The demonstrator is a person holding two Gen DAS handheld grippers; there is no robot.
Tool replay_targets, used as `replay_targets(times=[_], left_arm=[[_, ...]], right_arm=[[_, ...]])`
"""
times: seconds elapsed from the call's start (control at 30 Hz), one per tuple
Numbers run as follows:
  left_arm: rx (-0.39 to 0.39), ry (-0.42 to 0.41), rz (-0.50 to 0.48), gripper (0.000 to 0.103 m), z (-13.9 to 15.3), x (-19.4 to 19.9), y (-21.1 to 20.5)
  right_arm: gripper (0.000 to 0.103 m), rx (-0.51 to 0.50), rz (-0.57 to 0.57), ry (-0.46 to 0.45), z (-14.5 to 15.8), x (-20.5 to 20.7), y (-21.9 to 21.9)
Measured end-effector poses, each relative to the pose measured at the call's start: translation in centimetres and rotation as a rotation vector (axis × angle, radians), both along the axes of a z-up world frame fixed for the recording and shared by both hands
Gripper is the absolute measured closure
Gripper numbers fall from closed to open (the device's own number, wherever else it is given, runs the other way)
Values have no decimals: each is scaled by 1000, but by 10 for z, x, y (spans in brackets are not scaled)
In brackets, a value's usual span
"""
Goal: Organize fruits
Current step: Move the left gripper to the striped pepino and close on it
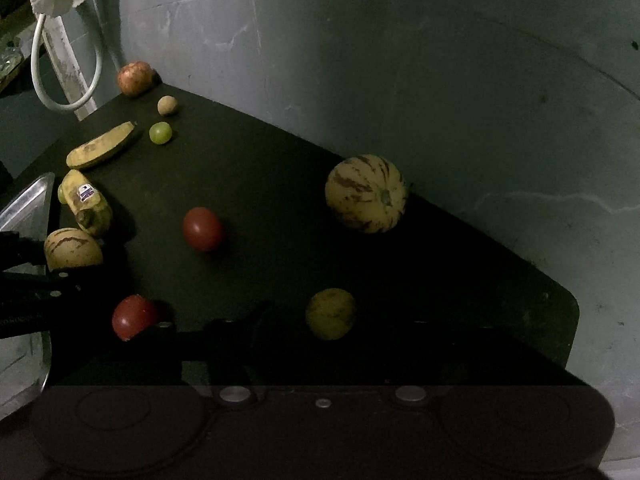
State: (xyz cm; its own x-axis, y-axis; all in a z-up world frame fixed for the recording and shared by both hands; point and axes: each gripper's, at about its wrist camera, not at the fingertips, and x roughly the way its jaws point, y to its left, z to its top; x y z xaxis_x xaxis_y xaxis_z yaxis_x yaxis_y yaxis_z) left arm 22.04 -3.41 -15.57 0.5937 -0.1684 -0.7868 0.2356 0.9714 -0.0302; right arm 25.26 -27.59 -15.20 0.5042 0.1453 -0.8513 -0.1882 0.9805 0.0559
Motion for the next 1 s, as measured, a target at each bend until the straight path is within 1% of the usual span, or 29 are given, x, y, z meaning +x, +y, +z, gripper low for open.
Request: replay_targets(times=[0.07, 0.13, 0.2, 0.27, 0.4, 0.57, 0.8, 1.0], left_arm=[[2, 0, 1, 47, 0, 0, -1], [5, -1, 3, 47, 0, 0, -1], [8, -2, 4, 47, 0, 0, -2], [11, -4, 5, 47, 0, 0, -2], [19, -8, 8, 47, 0, -1, -4], [14, -4, 21, 47, 1, 0, -4], [10, 3, 42, 47, 3, -2, -2], [2, -11, 51, 47, 13, -10, 0]], right_arm=[[52, -6, 5, -2, 0, 0, 1], [57, -7, 3, -3, 0, 1, 1], [69, -11, 8, -5, 0, 2, 2], [75, -14, 16, -7, 0, 2, 3], [75, -6, 36, -12, 3, 2, 7], [75, 18, 75, -37, 16, -5, 19], [75, 42, 95, -46, 26, -11, 29], [75, 77, 109, -58, 38, -19, 37]])
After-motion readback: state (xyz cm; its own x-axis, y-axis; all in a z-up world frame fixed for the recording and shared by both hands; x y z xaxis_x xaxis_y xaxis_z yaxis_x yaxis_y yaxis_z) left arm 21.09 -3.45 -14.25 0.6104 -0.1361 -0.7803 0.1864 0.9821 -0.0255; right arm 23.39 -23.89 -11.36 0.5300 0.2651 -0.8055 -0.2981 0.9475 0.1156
